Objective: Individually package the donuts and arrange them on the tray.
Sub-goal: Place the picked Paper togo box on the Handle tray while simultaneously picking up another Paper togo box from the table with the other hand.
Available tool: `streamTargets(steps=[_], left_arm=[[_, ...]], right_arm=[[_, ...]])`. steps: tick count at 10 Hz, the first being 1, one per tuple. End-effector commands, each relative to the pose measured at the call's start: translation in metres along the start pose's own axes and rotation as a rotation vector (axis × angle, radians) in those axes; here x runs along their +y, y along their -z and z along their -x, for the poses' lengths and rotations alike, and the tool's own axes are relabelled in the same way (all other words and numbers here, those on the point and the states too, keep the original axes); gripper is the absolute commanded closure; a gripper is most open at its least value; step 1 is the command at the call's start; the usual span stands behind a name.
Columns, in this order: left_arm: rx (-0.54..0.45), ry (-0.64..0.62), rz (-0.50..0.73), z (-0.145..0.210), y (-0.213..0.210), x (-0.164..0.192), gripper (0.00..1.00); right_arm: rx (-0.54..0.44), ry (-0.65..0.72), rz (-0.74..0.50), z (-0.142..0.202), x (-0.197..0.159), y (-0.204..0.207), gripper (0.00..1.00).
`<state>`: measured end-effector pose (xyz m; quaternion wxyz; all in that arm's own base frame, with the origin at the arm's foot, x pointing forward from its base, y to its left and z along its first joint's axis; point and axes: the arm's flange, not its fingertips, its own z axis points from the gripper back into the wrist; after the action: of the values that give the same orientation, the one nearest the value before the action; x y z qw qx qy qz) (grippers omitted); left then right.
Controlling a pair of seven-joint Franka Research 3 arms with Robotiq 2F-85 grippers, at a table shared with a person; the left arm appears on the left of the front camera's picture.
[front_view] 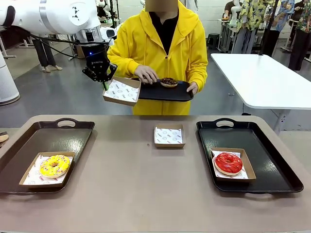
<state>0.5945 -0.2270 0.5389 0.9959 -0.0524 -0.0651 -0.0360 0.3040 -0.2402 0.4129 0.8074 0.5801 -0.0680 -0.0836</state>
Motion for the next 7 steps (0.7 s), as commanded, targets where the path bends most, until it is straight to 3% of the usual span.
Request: streamTargets(steps=[1,7], left_arm=[[-0.003,0.002,0.0,0.0011,-0.0021,0.002,1.0],[-0.003,0.002,0.0,0.0011,-0.0021,0.002,1.0]], right_arm=[[-0.015,-0.024,0.013,0.015,0.0169,0.0024,0.0],[-0.015,-0.024,0.013,0.015,0.0169,0.0024,0.0]])
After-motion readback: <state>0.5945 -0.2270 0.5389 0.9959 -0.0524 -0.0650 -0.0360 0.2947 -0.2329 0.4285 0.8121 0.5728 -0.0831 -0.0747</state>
